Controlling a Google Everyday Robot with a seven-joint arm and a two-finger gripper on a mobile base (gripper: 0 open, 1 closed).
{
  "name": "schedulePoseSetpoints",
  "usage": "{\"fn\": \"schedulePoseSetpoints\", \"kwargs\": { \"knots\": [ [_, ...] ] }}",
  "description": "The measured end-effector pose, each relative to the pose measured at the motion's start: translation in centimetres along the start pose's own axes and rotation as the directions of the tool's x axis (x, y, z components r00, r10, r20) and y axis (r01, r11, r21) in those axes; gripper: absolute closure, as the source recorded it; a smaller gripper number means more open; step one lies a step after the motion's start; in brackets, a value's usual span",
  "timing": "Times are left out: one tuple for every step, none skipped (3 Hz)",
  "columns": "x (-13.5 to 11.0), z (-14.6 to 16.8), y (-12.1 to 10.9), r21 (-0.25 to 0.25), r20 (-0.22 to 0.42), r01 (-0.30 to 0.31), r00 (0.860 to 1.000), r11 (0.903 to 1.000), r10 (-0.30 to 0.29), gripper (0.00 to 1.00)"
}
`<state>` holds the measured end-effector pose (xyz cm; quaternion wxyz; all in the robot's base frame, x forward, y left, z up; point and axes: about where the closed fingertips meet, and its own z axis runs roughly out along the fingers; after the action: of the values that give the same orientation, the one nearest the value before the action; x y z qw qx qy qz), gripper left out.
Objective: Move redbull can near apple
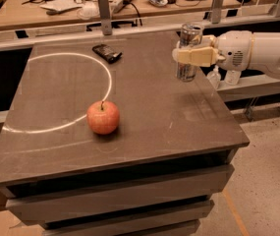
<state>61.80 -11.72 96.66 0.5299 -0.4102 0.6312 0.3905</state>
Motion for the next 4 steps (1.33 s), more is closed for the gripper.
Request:
{"fn": "schedulePoseSetpoints", "kwargs": {
  "knots": [
    [0.1,0.9,2.8,-0.057,-0.015,-0.001,1.000,0.9984,0.000,1.00],
    [2.0,2.8,5.2,-0.098,-0.048,0.015,0.999,0.9950,-0.020,1.00],
    [2.9,3.7,5.8,-0.108,-0.053,0.023,0.998,0.9939,-0.029,1.00],
    [2.8,4.5,7.2,-0.125,-0.045,-0.004,0.999,0.9922,-0.002,1.00]
  ]
}}
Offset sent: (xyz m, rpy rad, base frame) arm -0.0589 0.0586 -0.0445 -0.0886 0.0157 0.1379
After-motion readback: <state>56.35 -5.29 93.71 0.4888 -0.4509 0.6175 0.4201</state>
